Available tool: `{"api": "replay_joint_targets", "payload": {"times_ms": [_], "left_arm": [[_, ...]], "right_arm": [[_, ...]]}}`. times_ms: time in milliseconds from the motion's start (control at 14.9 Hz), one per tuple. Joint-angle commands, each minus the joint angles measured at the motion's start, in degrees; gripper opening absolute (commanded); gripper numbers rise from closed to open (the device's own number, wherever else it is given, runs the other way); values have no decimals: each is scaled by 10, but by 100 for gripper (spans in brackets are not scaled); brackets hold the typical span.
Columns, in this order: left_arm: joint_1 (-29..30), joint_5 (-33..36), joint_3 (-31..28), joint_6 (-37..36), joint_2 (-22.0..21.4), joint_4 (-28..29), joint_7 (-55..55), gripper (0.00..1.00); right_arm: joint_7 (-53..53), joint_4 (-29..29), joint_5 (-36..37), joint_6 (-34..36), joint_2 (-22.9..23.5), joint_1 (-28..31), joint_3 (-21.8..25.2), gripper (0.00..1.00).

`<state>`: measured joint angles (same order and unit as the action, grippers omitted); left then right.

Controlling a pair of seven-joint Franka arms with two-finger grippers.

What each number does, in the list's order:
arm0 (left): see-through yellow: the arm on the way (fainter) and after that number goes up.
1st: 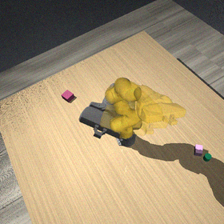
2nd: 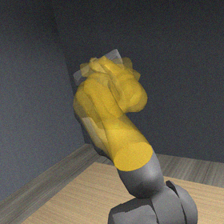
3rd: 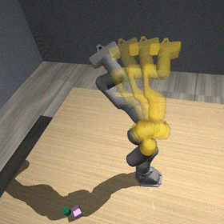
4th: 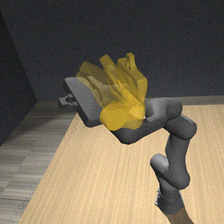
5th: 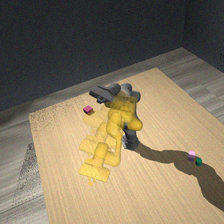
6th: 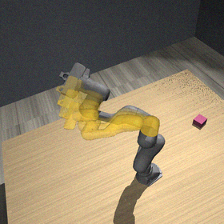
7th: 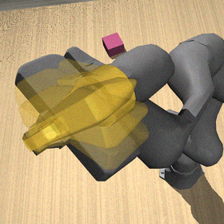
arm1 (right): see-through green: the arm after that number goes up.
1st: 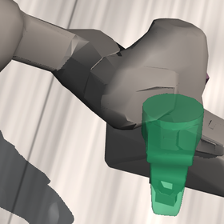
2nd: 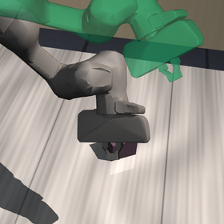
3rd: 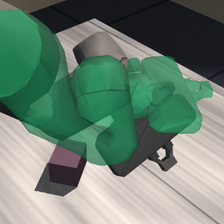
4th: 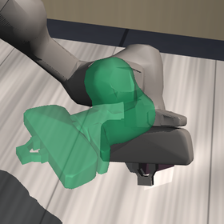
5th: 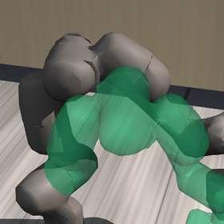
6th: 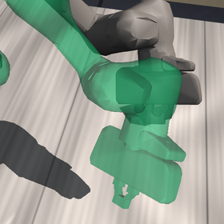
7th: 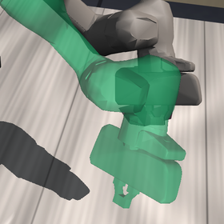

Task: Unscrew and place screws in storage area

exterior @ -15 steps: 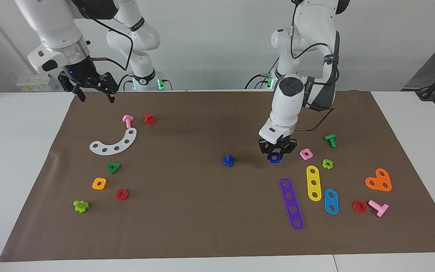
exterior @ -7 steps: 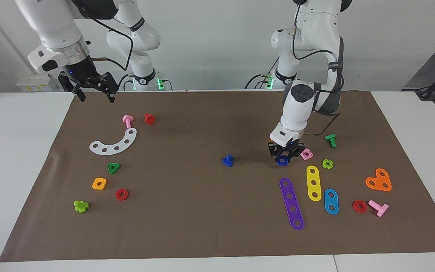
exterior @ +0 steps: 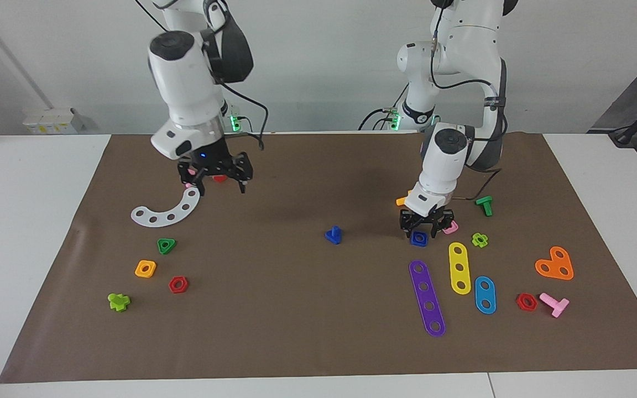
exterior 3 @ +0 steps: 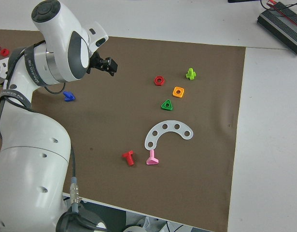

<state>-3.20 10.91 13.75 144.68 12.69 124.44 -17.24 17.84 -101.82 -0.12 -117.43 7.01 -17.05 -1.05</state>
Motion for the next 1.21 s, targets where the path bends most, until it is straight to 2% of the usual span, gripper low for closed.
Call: {"api": "replay_joint_targets", "payload": {"times_ms": [0, 201, 402, 536, 670, 804, 938, 1071, 1138], "left_arm": [[6, -11, 1, -11, -28, 9, 20, 100], [5, -11, 1, -86, -64, -17, 22, 100], [-4, -11, -12, -142, -93, -38, 23, 100], [-29, -11, -36, -198, -105, -73, 28, 100], [-65, -12, -75, -250, -116, -105, 43, 100], [-66, -42, -89, -287, -138, -125, 73, 100], [-67, -90, -124, -327, -172, -138, 143, 100], [-61, -99, -144, -384, -182, -172, 196, 100], [-58, -99, -146, -412, -182, -194, 213, 100]], "right_arm": [[74, 25, -12, -73, 77, -44, 1, 100], [155, 30, -10, -125, 121, -90, 1, 100], [214, 81, -4, -134, 176, -132, 1, 100], [264, 130, 31, -133, 231, -171, 3, 100], [267, 134, 91, -141, 251, -181, 1, 99], [265, 134, 98, -144, 264, -183, 1, 94], [261, 131, 111, -158, 271, -183, 0, 78], [259, 130, 112, -153, 270, -183, 0, 53], [259, 130, 110, -151, 270, -183, -2, 44]]}}
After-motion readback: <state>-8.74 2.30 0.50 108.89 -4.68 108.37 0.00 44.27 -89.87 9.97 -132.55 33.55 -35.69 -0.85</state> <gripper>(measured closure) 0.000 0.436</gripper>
